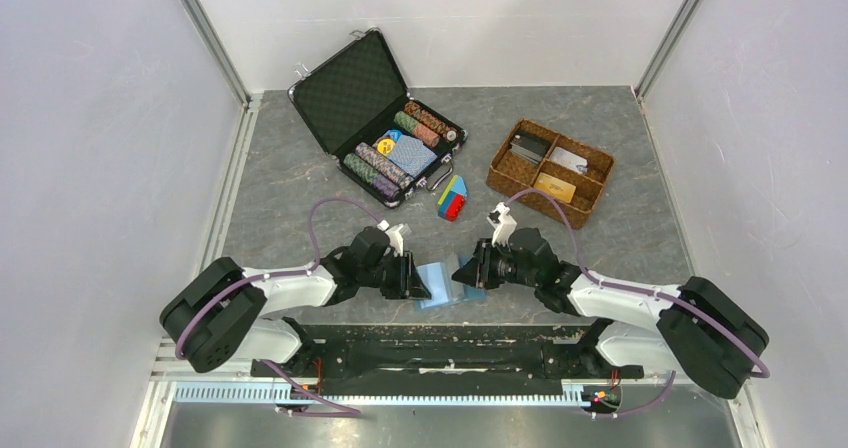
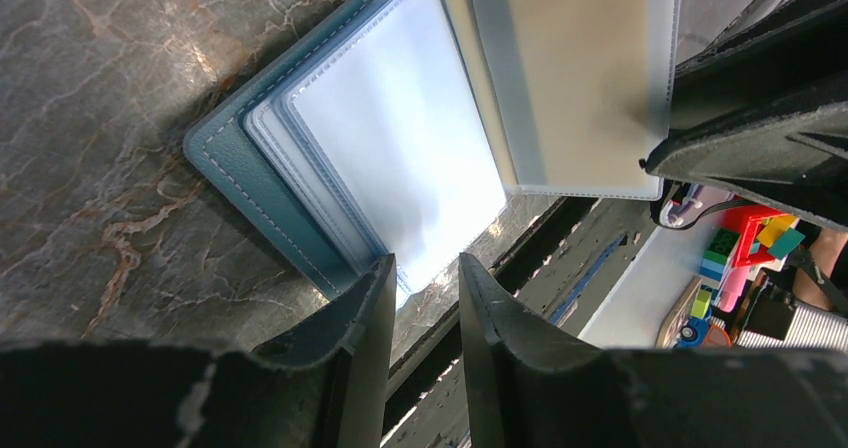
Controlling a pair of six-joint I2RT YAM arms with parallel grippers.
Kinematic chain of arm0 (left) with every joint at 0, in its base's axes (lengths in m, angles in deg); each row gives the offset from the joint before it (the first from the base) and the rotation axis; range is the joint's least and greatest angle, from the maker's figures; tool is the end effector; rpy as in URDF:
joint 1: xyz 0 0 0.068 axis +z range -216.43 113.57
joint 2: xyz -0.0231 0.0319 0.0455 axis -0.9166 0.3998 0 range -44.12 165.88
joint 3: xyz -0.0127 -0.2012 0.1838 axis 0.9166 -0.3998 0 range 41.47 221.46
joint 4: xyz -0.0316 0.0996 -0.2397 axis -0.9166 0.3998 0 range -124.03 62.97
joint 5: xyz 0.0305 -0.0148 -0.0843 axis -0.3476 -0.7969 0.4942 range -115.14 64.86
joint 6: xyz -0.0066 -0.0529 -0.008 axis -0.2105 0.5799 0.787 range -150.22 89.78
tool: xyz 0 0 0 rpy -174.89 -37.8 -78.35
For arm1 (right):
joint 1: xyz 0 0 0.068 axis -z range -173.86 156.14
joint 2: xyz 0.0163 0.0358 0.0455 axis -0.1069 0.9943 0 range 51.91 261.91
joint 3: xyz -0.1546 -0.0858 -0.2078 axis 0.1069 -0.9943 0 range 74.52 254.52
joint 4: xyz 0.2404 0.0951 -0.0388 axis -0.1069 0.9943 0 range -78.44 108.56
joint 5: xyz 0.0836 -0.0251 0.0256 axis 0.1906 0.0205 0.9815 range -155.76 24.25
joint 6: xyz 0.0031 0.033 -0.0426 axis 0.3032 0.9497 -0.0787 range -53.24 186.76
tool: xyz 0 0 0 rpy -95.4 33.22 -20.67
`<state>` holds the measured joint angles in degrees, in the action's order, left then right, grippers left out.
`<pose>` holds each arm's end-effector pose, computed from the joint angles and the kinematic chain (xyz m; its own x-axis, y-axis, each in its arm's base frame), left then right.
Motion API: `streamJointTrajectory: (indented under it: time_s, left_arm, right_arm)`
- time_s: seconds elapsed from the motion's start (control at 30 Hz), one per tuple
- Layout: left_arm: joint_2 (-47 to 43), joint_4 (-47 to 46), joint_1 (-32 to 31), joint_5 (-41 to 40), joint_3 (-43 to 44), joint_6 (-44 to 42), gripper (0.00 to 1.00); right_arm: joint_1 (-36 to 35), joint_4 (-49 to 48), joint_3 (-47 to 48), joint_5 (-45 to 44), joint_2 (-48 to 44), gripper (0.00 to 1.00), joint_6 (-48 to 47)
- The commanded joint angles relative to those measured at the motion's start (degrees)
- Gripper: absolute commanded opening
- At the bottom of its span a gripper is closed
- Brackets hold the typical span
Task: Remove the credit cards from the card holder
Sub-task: Remove the credit card from the card holder.
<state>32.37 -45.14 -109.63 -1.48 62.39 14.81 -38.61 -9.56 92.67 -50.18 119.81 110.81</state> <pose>0.1524 -0.1626 0.1273 -0.9521 0.0051 -0.3056 0.2295 0.6725 -0.7036 0.1494 0.1616 0.1580 -0.8325 0.1178 -0.5414 -0.3711 0.6070 0.7028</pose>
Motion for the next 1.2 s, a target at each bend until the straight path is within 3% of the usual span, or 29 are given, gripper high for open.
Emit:
streamJointTrajectory:
  time_s: [0.0, 0.4, 0.93, 1.17]
  left_arm:
    - [-0.2, 0.8, -0.1, -2.4, -1.7, 1.7, 0.38]
    - [-1.7, 1.0, 0.0, -2.9, -1.8, 2.9, 0.45]
    - [-0.8, 0.3, -0.1, -2.8, -1.9, 2.8, 0.44]
    - [-4.1, 2.0, 0.0, -4.7, -2.3, 3.6, 0.44]
  right_arm:
    - [-0.1, -4.7, -0.5, 2.2, 0.9, 0.29, 0.7]
    - [-0.4, -5.5, 0.6, 3.4, 1.7, 0.49, 0.8]
    - [-3.2, 5.3, 7.6, -1.7, 0.7, 0.51, -3.2]
    - [-3.8, 4.1, 8.1, -0.5, 2.5, 0.47, -2.8]
